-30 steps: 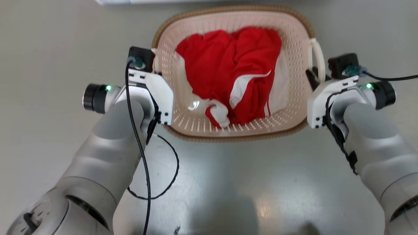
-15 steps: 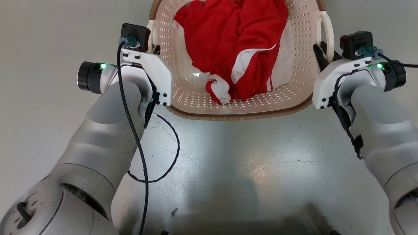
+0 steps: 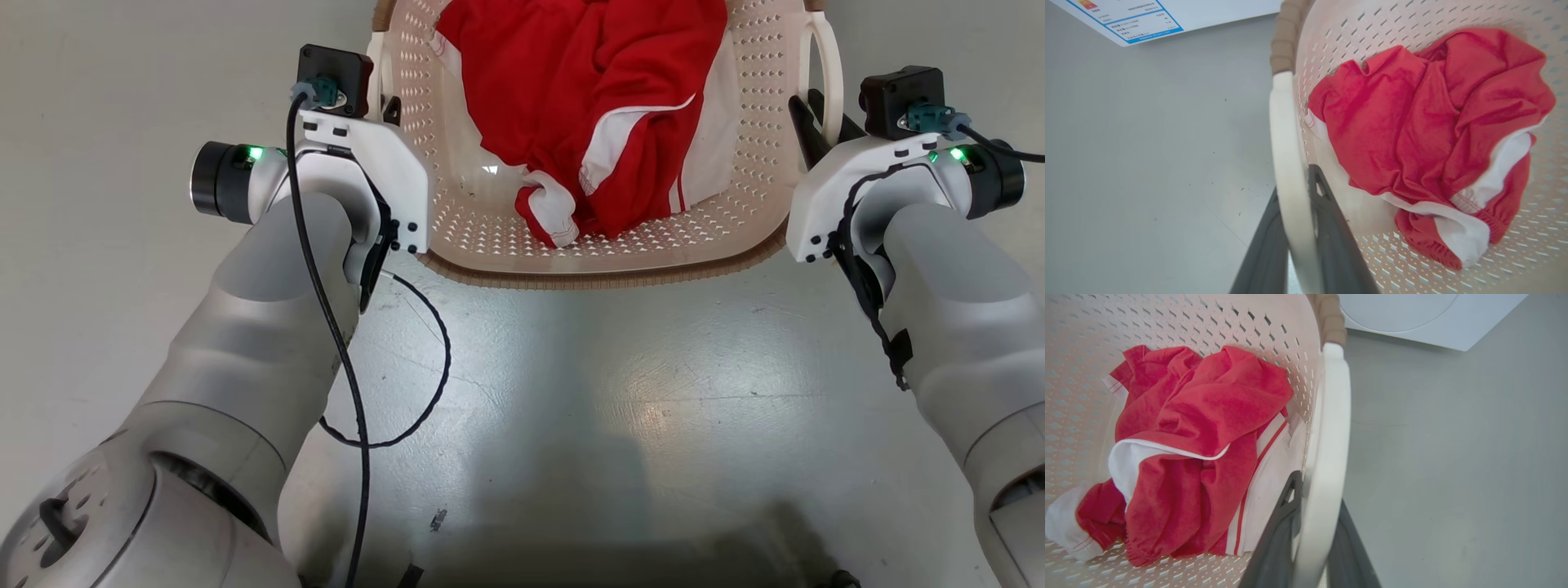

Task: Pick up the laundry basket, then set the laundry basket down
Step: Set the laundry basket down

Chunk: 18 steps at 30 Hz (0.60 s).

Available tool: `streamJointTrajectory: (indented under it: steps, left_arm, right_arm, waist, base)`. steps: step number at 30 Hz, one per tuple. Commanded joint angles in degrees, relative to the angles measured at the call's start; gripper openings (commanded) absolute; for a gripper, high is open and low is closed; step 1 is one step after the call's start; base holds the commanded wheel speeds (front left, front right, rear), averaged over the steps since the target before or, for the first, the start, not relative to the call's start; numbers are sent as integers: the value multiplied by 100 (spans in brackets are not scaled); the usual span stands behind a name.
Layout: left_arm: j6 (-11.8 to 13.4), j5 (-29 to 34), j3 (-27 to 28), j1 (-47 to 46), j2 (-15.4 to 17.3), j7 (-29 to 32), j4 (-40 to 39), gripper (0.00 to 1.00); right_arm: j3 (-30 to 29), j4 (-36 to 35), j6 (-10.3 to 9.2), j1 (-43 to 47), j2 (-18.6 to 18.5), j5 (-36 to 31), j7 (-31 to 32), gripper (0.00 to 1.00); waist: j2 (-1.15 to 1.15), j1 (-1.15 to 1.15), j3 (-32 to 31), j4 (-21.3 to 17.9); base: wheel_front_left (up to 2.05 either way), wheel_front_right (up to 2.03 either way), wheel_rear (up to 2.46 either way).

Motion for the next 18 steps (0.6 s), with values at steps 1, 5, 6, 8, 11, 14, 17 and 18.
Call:
streamJointTrajectory:
  steps: [1,5,6,8,11,14,17,18]
  left_arm:
    - [-2,-29,26,-131,168,-79,-17,0]
    - [-8,-31,11,-141,176,-66,-10,0]
    - [-10,-32,6,-145,178,-67,-8,0]
    - [-13,-32,-5,-154,183,-63,-5,0]
    - [-9,-34,-19,-167,192,-57,-1,0]
    - [-9,-38,-33,-174,191,-51,3,0]
    - [-9,-44,-47,-171,188,-49,5,0]
    - [-10,-46,-51,-172,188,-50,6,0]
  right_arm:
    - [14,-42,41,240,32,-162,-59,0]
    - [-77,-42,41,237,69,-243,-49,0]
    - [-105,-42,41,236,86,-269,-44,0]
    - [-160,-42,41,232,112,-314,-39,0]
    - [-248,-42,41,237,152,-386,-35,0]
    - [-327,-42,41,256,176,-461,-35,0]
    - [-398,-42,41,268,192,-530,-26,0]
    - [-421,-42,41,269,197,-551,-20,0]
  waist:
    - [0,0,10,-7]
    - [0,0,32,-14]
    - [0,0,38,-19]
    - [0,0,50,-30]
    - [0,0,65,-48]
    - [0,0,76,-55]
    - [0,0,85,-60]
    - [0,0,89,-62]
  base:
    - [0,0,0]
    - [0,0,0]
    - [0,0,0]
    - [0,0,0]
    - [0,0,0]
    - [0,0,0]
    - [0,0,0]
    - [0,0,0]
